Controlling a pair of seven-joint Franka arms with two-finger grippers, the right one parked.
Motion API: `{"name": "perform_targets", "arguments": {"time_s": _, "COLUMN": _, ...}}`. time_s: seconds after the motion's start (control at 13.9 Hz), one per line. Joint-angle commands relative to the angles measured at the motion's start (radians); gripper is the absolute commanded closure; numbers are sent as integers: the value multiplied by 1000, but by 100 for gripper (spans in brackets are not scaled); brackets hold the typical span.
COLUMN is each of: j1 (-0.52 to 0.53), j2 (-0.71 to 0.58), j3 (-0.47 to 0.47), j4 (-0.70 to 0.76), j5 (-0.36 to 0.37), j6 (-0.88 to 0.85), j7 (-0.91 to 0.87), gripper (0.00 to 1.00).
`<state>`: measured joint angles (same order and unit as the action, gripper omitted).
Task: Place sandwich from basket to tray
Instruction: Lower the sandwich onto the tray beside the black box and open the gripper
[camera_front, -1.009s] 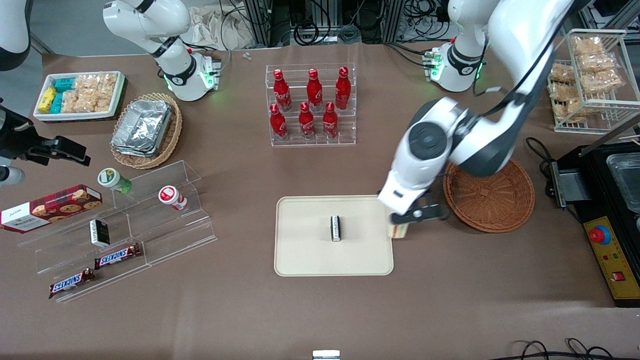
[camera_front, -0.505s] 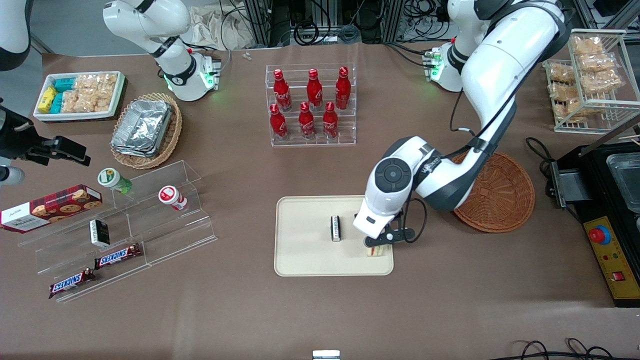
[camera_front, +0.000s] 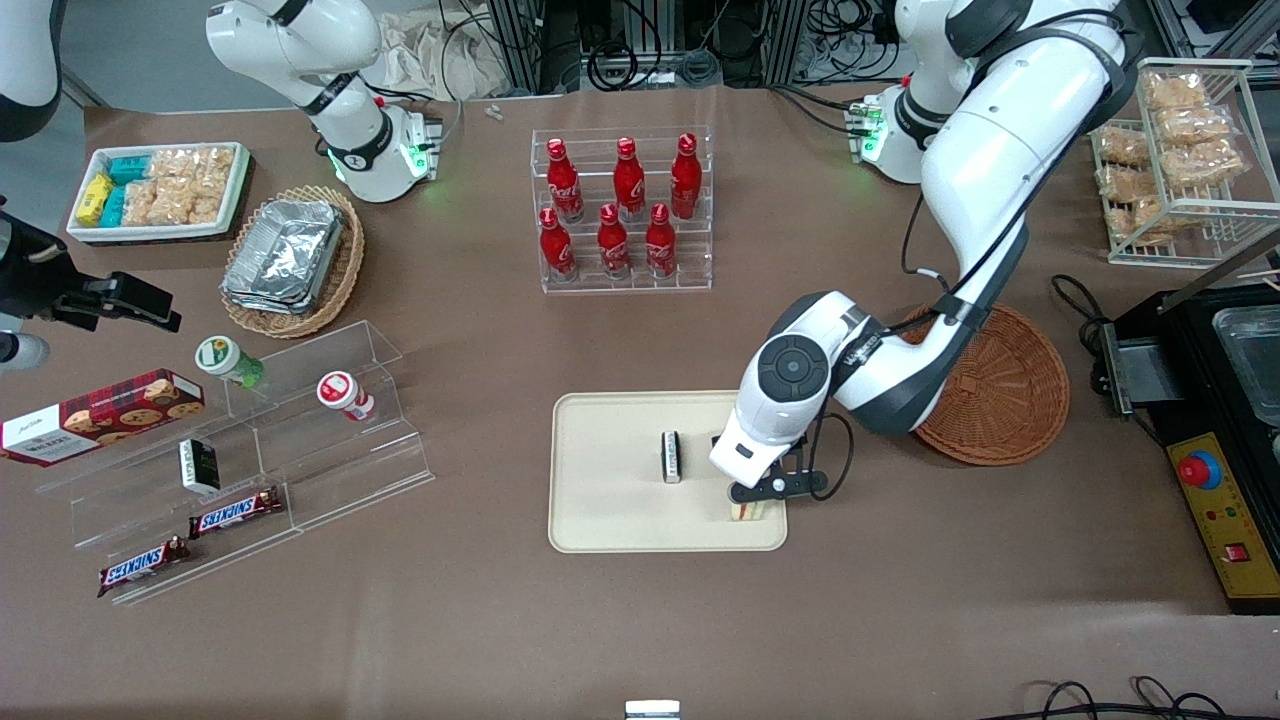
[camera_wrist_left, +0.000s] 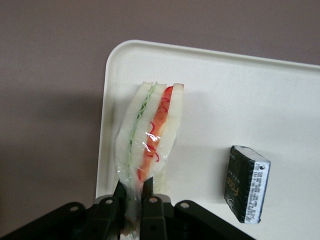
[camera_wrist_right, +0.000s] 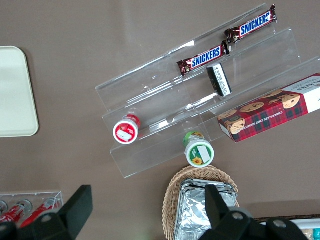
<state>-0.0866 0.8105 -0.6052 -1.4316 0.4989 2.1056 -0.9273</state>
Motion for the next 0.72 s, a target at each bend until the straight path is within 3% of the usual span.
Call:
{"name": "perform_targets", "arguments": {"time_s": 0.0, "j1": -1, "j2": 19, "j3": -2, "j4": 2, "j5": 15, "j6": 25, "j7": -4, "gripper": 89}}
{"name": "perform_targets", "arguments": {"time_s": 0.14, "j1": -1, "j2": 19, "j3": 7, "j4": -4, "j5": 13, "j6": 25, "j7": -7, "gripper": 1}}
{"name": "perform_targets", "arguments": {"time_s": 0.65, "j1": 16, "j2": -83, "j3": 5, "j4": 2, "j5": -5, "j6": -21, "j7": -25, "gripper": 0}}
